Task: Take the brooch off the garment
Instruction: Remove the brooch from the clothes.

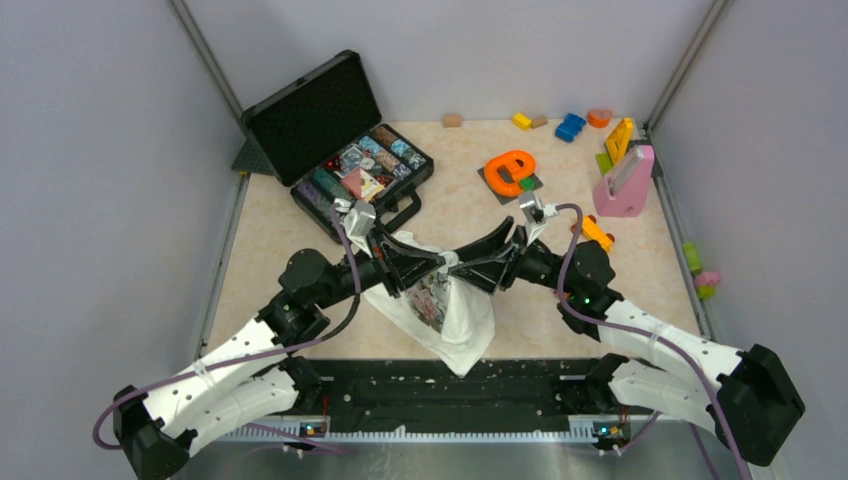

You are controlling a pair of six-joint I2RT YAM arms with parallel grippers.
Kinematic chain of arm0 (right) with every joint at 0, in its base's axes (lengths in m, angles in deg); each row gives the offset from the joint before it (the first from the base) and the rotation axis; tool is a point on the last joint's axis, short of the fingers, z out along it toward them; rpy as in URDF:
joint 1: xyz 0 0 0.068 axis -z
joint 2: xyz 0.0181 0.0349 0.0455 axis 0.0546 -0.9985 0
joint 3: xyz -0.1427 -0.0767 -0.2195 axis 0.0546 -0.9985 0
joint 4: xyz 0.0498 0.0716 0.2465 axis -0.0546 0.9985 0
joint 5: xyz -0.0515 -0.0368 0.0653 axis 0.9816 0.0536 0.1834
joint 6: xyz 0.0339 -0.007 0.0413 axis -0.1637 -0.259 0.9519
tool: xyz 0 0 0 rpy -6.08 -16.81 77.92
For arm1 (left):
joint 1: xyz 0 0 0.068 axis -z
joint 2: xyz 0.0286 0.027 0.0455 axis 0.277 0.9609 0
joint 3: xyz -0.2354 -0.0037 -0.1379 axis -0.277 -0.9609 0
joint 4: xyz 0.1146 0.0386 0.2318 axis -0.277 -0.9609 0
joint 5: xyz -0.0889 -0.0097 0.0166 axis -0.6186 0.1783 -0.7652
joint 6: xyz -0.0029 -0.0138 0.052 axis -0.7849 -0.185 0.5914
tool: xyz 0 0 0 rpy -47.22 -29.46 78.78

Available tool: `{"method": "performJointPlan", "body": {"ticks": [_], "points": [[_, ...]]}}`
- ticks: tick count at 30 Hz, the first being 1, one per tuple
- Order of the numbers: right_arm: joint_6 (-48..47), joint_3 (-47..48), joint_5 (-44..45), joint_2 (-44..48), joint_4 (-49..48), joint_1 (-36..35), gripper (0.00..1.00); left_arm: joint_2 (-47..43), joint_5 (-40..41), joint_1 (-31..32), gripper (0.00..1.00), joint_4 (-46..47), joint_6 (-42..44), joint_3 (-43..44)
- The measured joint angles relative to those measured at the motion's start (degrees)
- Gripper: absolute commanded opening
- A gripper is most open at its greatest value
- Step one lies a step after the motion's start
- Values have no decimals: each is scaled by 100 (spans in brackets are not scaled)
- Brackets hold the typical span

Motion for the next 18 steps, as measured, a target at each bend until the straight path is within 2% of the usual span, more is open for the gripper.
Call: {"method": "performJointPlan", "body": {"ticks": [6,18], "points": [[535,-48,-361,-308,-706,0,39,59,-57,-4,0,269,-129,0],[748,-68,-439,-302,-957,0,20,74,-216,-7,0,516,-151,0]]}}
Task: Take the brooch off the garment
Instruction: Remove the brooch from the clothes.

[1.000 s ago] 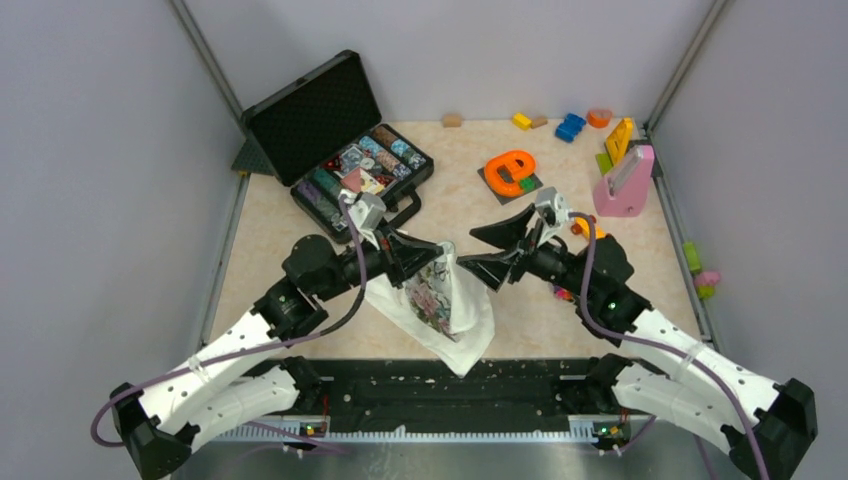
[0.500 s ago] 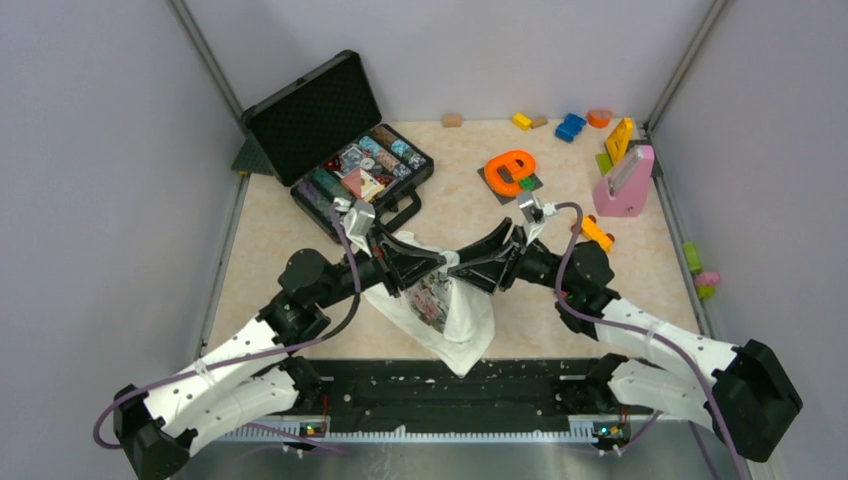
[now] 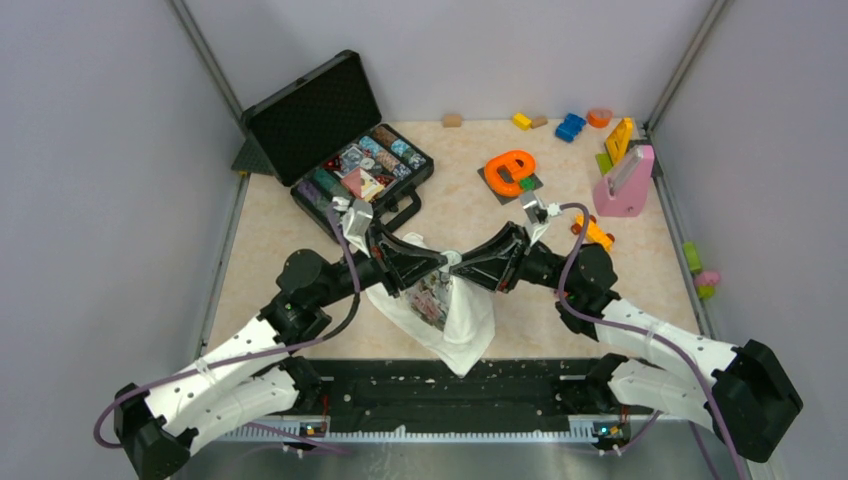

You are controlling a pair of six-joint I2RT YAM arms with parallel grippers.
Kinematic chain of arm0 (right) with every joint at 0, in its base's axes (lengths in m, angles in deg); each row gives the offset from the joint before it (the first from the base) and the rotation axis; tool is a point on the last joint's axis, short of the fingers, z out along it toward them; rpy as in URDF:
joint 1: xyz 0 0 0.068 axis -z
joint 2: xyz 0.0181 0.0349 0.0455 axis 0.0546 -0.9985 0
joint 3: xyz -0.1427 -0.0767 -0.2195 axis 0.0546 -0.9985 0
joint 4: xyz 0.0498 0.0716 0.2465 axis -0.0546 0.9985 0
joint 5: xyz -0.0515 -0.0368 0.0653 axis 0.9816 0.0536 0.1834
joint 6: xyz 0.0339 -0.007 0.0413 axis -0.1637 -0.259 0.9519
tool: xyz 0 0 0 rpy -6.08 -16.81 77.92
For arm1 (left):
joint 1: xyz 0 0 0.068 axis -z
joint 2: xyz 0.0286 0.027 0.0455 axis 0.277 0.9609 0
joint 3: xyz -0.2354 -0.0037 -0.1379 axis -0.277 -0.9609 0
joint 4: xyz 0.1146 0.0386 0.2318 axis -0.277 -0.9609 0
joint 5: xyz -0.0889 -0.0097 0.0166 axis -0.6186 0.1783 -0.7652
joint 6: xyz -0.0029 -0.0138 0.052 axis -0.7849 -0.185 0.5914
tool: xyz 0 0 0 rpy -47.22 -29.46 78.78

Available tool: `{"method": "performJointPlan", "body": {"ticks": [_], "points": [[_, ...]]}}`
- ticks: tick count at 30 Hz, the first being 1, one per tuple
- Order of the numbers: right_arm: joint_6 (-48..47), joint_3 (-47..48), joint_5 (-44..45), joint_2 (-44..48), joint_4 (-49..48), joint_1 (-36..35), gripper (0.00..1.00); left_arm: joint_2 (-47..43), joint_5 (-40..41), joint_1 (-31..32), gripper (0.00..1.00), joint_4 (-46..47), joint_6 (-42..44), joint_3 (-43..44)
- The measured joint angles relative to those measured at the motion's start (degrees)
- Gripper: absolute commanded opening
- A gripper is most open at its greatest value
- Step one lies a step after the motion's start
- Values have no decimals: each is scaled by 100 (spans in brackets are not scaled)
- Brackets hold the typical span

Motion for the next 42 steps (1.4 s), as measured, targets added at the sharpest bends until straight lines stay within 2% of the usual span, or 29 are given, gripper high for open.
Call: {"method": "performJointPlan", "body": {"ticks": [13,29,36,42], "points": [[304,44,-129,2,354,0,0,146,-472,-74,0,254,273,-13],[549,420,-748,-136,1029,37,0,284,-1226,-184,0,452,809,-15],[223,505,-671,-116,1567,48,0,286,-1080,-181,0,-422,1353,243],[-446,763,-516,-105,2509,48,0,520,-684,-157,0,-1252,1705,601]]}}
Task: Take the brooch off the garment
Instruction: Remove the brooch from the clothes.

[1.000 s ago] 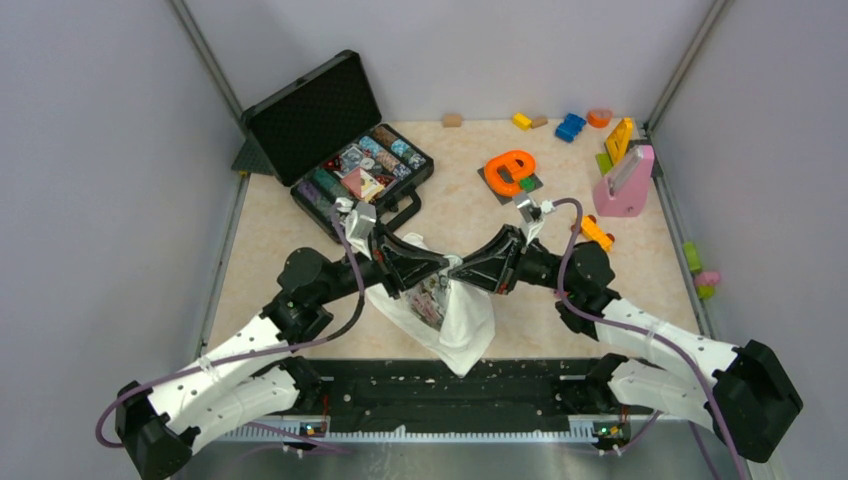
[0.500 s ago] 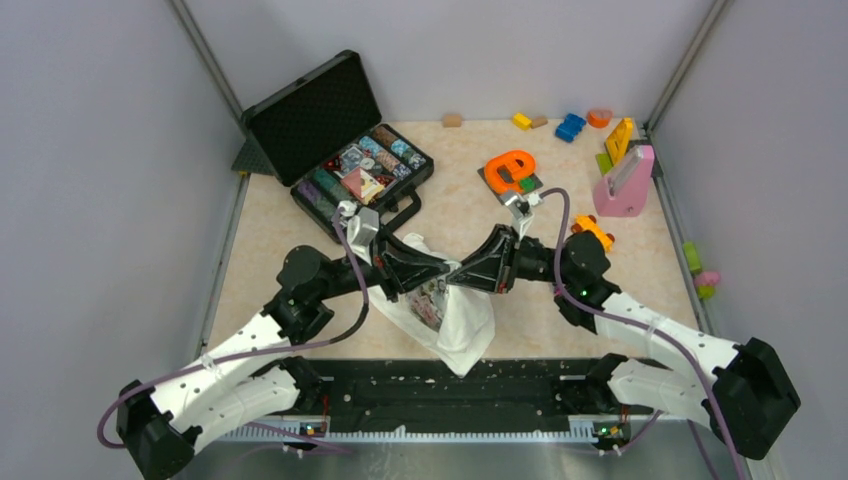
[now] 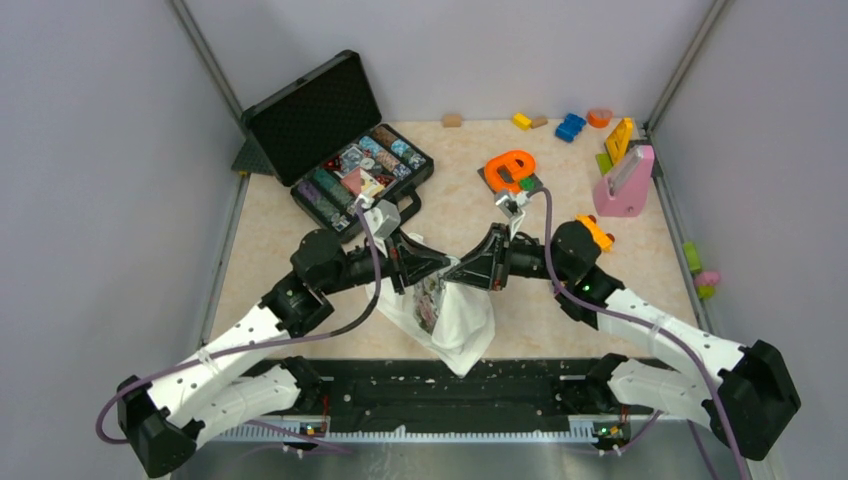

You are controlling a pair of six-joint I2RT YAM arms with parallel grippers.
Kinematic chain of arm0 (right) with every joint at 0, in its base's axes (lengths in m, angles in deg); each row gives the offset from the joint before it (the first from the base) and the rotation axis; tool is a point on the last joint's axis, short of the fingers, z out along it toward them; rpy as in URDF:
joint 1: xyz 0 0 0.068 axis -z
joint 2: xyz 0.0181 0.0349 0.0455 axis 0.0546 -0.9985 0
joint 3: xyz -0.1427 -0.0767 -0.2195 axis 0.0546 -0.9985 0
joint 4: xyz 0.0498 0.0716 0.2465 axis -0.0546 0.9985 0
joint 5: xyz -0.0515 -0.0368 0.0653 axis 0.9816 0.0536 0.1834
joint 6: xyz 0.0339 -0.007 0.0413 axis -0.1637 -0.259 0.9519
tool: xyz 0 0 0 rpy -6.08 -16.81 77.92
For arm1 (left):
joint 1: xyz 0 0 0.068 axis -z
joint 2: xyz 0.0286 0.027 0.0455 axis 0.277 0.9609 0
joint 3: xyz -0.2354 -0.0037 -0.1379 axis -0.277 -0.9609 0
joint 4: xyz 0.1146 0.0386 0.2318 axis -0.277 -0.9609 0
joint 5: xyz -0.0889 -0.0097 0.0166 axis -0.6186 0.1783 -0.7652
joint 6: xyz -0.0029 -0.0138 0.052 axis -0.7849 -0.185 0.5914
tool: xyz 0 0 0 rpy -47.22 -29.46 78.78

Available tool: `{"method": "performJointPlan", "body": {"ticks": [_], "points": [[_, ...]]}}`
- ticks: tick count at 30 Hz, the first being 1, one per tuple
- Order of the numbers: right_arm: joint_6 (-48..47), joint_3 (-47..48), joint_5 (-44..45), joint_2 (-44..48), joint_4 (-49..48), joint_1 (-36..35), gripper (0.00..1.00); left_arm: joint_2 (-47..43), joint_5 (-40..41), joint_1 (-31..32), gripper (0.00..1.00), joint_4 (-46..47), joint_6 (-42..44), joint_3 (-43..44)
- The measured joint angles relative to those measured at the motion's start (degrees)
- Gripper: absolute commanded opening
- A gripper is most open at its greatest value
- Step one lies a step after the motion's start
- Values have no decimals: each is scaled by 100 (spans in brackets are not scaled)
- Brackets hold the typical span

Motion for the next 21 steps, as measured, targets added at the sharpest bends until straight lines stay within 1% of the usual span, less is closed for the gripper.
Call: {"method": "performJointPlan", "body": {"ticks": [5,6,7,9,15,18,19,21], "points": [[-437,17,229,114,468,0,0,46,522,96,0,-245,-162,24],[-511,17,258,179,540,-9,0,17,546,105,2,-229,-232,-2],[-579,17,254,238,588,-17,0,-20,542,116,7,-210,-297,-33],[-715,33,181,337,702,-35,0,-81,455,122,12,-192,-411,-59],[-1182,492,-339,282,1600,-48,0,-59,-122,39,13,-199,-737,-59],[-1351,645,-570,208,1937,-48,0,-22,-400,28,16,-199,-813,-59],[-1403,678,-625,197,2026,-50,0,-4,-483,26,14,-227,-820,-59],[-1517,754,-723,179,2201,-50,0,63,-651,26,1,-310,-828,-57]]}}
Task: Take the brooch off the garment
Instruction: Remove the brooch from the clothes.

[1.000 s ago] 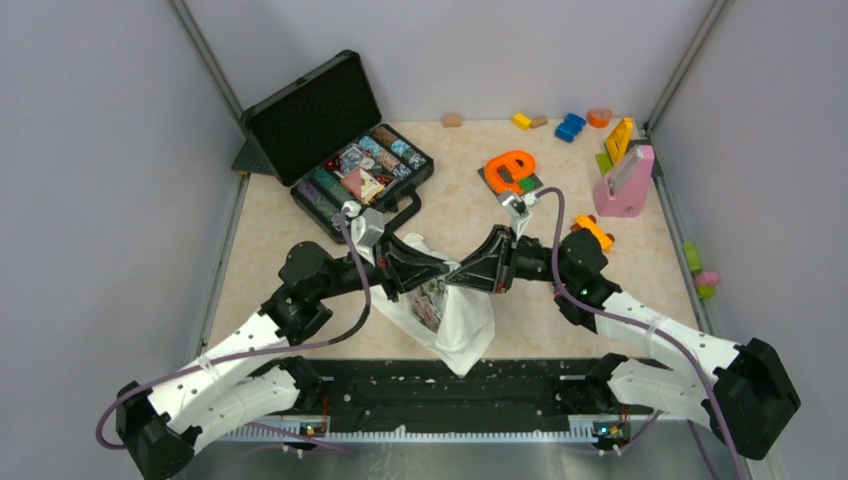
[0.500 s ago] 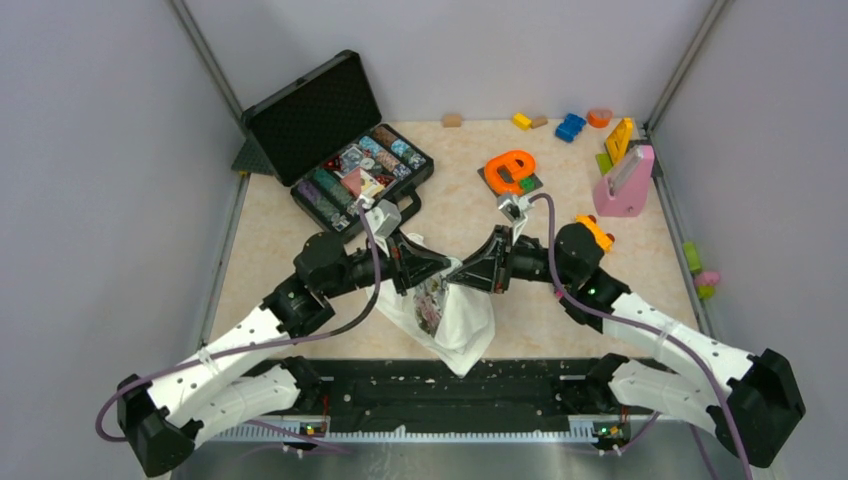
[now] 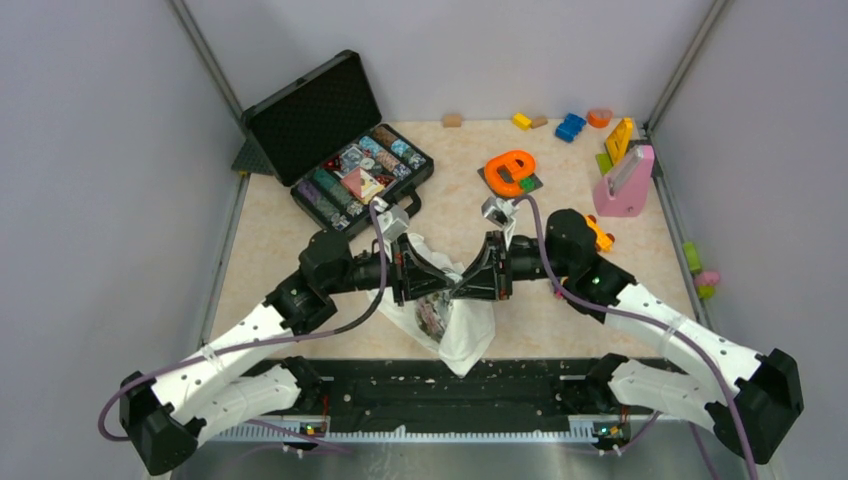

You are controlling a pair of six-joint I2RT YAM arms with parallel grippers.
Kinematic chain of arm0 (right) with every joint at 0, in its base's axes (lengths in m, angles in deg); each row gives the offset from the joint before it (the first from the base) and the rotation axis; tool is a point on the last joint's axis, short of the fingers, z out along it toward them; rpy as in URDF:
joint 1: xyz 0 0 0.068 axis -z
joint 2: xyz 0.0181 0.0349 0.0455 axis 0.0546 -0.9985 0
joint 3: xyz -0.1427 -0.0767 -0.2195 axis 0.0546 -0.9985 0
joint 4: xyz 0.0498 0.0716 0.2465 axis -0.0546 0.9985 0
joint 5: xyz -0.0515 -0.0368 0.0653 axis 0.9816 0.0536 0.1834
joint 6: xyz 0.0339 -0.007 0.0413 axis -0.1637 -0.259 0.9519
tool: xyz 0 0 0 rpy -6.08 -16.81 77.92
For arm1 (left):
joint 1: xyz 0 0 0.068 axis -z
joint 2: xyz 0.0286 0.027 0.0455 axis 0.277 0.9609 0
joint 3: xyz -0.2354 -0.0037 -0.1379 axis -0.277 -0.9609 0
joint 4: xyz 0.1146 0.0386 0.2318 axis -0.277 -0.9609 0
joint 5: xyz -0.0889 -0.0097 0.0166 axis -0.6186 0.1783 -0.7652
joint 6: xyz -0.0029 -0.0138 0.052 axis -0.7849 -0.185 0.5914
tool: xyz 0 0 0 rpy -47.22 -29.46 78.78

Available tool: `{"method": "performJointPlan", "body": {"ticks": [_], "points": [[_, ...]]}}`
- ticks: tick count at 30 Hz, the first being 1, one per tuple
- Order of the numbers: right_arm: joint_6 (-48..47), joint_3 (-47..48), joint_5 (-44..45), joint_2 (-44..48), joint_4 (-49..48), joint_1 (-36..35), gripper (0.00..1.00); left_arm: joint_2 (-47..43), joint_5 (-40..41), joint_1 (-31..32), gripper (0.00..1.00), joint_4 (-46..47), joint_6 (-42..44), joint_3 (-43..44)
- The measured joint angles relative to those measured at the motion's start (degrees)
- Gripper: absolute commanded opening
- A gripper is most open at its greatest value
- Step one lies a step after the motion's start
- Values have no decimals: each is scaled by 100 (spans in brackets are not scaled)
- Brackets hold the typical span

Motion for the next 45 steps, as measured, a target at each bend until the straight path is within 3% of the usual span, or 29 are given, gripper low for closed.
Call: {"method": "performJointPlan", "body": {"ticks": [3,5,7,12,20,24,27,32,39,43,45], "points": [[-162,85,-85,-48,258,0,0,31,-103,-4,0,-181,33,46],[-264,144,-107,-76,389,-4,35,33,-120,-4,0,-328,63,101],[-313,153,-94,-79,389,-7,55,20,-66,2,0,-481,96,160],[-334,114,190,116,-210,0,62,-369,393,-35,0,-868,17,-72],[284,-763,761,544,-2004,2,62,-1097,868,-328,0,46,-664,-776],[686,-997,929,258,-2693,2,55,-1086,894,-332,0,807,-1029,-1115],[896,-997,1045,87,-2992,2,45,-1060,885,-332,0,1368,-1272,-1305],[1073,-999,1217,61,-3329,2,39,-1036,839,-332,0,1941,-1504,-1386],[1233,-999,1143,-59,-3624,2,36,-1040,815,-332,0,2197,-1624,-1386],[1263,-999,1023,-192,-3665,-4,24,-1036,752,-337,0,2238,-1657,-1386],[1279,-999,988,-203,-3670,-7,24,-1023,732,-350,0,2240,-1668,-1386]]}}
